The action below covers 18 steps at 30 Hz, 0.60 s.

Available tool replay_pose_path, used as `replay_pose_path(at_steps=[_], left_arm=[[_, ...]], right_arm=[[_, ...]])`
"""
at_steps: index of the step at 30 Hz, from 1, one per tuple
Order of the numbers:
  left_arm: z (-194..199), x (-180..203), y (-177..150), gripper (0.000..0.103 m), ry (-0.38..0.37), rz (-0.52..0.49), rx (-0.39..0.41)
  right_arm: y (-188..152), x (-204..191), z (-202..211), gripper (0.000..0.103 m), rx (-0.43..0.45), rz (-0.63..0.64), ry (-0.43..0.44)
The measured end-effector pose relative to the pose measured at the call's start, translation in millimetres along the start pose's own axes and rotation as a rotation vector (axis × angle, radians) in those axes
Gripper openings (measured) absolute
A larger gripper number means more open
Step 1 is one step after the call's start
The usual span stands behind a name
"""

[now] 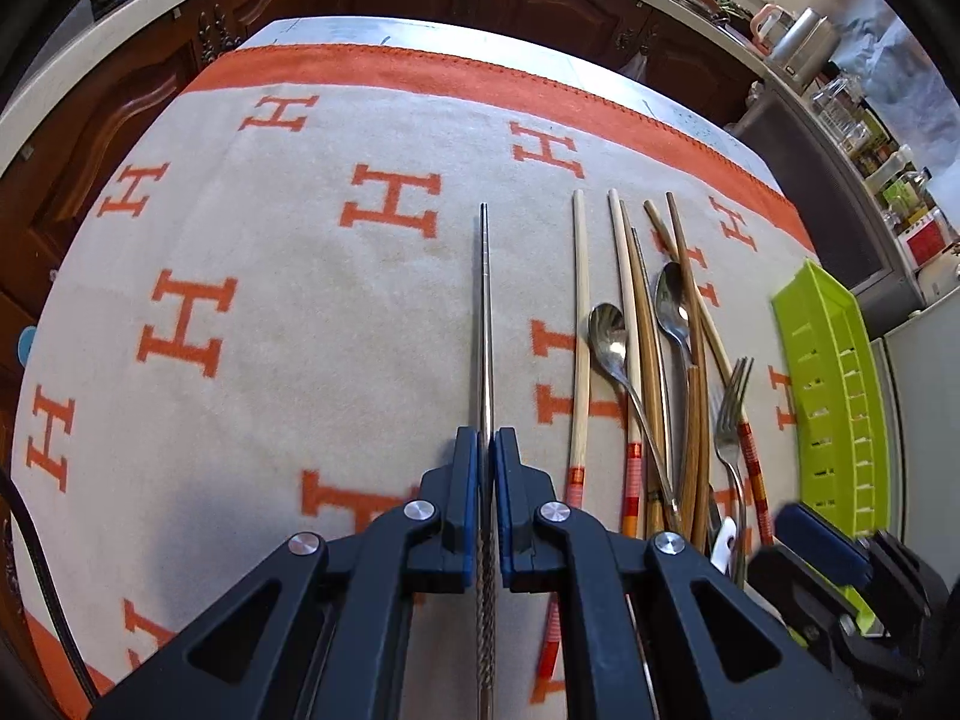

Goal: Organize utensils
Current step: 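Lift the metal chopstick toward the green tray with the left tool while the right tool reaches into the pile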

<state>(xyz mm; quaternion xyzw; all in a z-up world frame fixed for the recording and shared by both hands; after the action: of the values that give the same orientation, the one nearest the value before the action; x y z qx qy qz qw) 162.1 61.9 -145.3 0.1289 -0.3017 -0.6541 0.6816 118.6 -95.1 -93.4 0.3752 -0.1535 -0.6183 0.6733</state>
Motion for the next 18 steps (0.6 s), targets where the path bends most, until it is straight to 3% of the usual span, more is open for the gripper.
replay_pose_path(at_steps=[6,18], left_arm=[[16.5,-22.8,-10.7,0.003,-0.027,0.043,-0.006],[15.4,-41.1,-16.8,0.003,-0.071,0.092,-0.015]], right_arm=[[8.0,-13.4,-36.4,0.017,-0.070,0.098,0.002],[12.5,-26.1,-79.6,0.009,-0.140,0.254,-0.026]])
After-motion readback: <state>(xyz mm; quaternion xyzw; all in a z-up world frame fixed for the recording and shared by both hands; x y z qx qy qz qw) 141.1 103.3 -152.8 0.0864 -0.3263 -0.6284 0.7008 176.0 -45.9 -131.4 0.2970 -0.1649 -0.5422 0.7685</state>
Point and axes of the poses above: each gripper's, at about its wrist camera, not at the fingertips, and z roughly against the way its jaws point, x to its right, y to its top, the point moved 2 cm from there along -z, roughly the way its jaws point, and after that the axes turned 15 degrees about x, right-handed, at the moved point
